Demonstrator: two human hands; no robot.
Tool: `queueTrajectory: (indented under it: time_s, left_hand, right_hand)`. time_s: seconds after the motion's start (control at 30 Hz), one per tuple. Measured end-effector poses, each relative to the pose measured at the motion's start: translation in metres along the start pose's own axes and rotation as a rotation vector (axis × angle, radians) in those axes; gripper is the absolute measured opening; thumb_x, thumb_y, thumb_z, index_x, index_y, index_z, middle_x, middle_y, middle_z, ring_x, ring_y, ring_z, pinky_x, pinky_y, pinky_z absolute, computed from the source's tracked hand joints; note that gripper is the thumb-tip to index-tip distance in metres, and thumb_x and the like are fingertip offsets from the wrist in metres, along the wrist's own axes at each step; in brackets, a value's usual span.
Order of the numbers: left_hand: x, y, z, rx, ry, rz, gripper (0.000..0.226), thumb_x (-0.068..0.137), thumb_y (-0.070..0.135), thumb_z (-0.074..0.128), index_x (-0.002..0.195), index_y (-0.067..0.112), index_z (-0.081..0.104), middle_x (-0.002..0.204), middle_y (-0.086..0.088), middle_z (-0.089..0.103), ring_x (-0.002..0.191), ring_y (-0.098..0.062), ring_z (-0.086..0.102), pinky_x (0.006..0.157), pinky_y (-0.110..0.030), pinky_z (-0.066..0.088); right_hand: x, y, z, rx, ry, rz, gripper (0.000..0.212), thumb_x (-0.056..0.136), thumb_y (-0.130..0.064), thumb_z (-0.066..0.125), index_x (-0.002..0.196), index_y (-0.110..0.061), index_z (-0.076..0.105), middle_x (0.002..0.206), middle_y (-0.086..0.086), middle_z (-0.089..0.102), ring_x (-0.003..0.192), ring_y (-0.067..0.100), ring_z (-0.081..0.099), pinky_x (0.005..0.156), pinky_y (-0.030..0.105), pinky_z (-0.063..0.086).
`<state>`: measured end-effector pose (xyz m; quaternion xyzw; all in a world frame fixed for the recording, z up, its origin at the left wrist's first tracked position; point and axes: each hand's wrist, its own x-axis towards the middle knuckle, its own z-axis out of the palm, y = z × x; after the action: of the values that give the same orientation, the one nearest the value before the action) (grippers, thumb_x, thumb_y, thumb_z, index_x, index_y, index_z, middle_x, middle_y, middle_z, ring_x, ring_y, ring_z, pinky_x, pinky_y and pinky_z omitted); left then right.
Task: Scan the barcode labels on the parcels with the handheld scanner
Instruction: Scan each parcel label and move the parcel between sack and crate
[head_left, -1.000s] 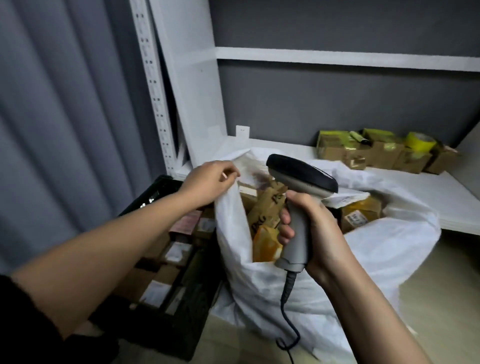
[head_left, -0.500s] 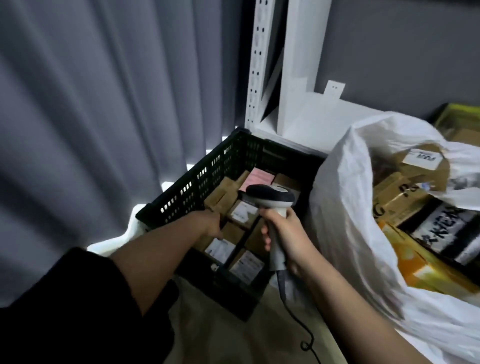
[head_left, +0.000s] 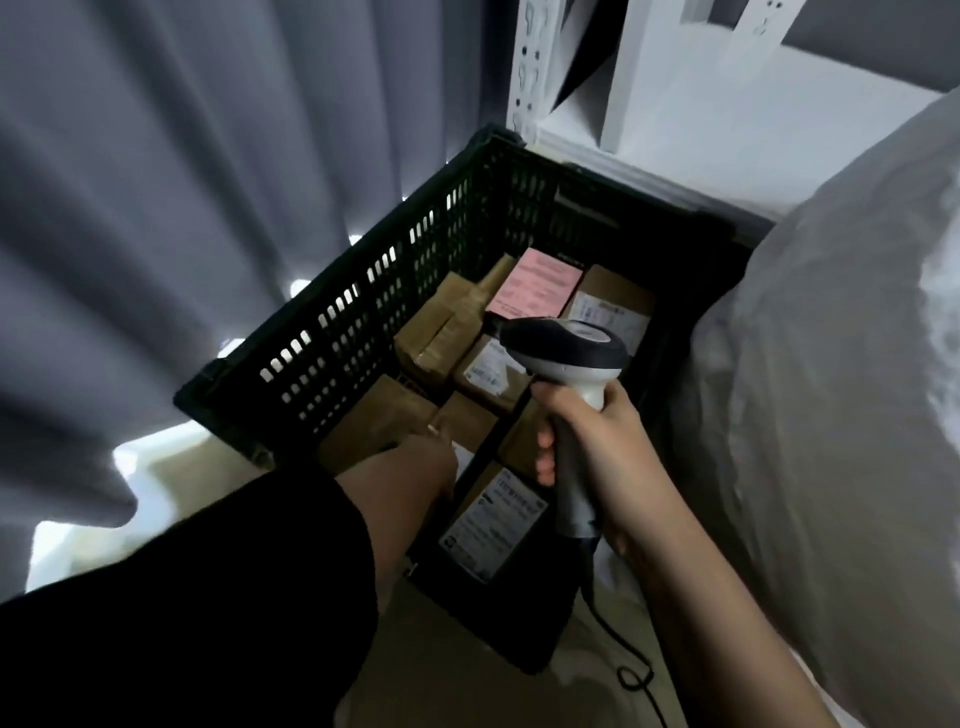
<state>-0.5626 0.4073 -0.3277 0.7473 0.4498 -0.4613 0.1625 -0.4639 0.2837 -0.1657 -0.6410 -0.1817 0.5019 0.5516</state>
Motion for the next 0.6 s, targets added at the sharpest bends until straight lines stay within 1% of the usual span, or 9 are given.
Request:
queueTrajectory:
  time_s: [0.07,0.1,0.2,0.3,0.4,0.47,0.53,0.6]
  left_hand:
    - [0.012,0.002,0.007,-0.010,-0.013,-0.017,0.119,0.085,0.053,0.062,0.144,0.011,-0.032,0.157,-0.022,-0.015,0.144,-0.044,0.008,0.112,-0.055,0.029]
    - [0.014,0.004,0.010,-0.013,-0.001,-0.028,0.117,0.086,0.053,0.061,0.144,0.010,-0.032,0.156,-0.023,-0.016,0.144,-0.044,0.007,0.112,-0.055,0.028]
    - [0.008,0.008,0.010,-0.084,0.034,-0.049,0.115,0.086,0.048,0.063,0.147,0.015,-0.029,0.155,-0.023,-0.015,0.141,-0.046,0.013,0.108,-0.056,0.033]
    - [-0.006,-0.001,-0.005,-0.143,0.063,-0.042,0.113,0.083,0.053,0.064,0.150,0.018,-0.020,0.156,-0.021,-0.012,0.140,-0.046,0.017,0.108,-0.054,0.035]
    - [-0.031,-0.023,-0.027,-0.185,0.103,-0.013,0.112,0.081,0.064,0.060,0.152,0.013,-0.009,0.158,-0.020,0.001,0.143,-0.040,0.017,0.111,-0.047,0.032]
    - [-0.058,-0.038,-0.043,-0.271,0.139,0.006,0.115,0.078,0.063,0.064,0.152,0.011,-0.008,0.156,-0.022,0.011,0.142,-0.039,0.022,0.111,-0.044,0.033]
    - [-0.092,-0.051,-0.060,-0.370,0.187,0.051,0.116,0.078,0.059,0.067,0.152,0.009,-0.008,0.154,-0.022,0.017,0.139,-0.036,0.028,0.108,-0.037,0.035]
    - [-0.131,-0.061,-0.073,-0.430,0.312,0.101,0.109,0.077,0.056,0.070,0.151,0.010,0.004,0.148,-0.018,0.032,0.131,-0.033,0.040,0.098,-0.032,0.040]
  right_hand:
    - [0.001,0.003,-0.005,0.021,0.004,-0.023,0.029,0.093,-0.016,0.062,0.115,-0.005,0.047,0.052,0.002,0.053,0.041,0.016,0.049,0.041,0.026,0.043]
    - [0.002,0.004,-0.007,0.028,0.003,-0.035,0.030,0.093,-0.015,0.062,0.116,-0.003,0.047,0.053,0.003,0.053,0.041,0.017,0.049,0.041,0.027,0.042]
    - [0.004,0.008,-0.013,0.046,0.020,-0.038,0.027,0.093,-0.013,0.061,0.114,-0.004,0.047,0.052,0.003,0.051,0.040,0.017,0.047,0.040,0.027,0.040]
    - [0.001,0.005,-0.017,0.079,0.034,-0.025,0.024,0.092,-0.013,0.062,0.109,-0.006,0.046,0.051,0.002,0.051,0.040,0.016,0.045,0.040,0.026,0.040]
    - [-0.006,-0.004,-0.022,0.087,0.022,-0.034,0.022,0.091,-0.011,0.063,0.106,-0.004,0.049,0.052,0.002,0.052,0.040,0.015,0.046,0.041,0.025,0.041]
    - [-0.016,-0.014,-0.024,0.095,0.013,-0.045,0.014,0.091,-0.009,0.062,0.098,-0.003,0.052,0.052,0.002,0.053,0.041,0.014,0.047,0.042,0.025,0.041]
    - [-0.028,-0.027,-0.023,0.116,-0.006,-0.044,0.008,0.092,-0.006,0.060,0.085,-0.004,0.055,0.051,0.001,0.053,0.040,0.012,0.046,0.042,0.024,0.041]
    - [-0.046,-0.044,-0.021,0.141,-0.024,-0.071,0.014,0.092,-0.004,0.059,0.078,-0.007,0.057,0.051,0.001,0.052,0.040,0.012,0.045,0.041,0.022,0.040]
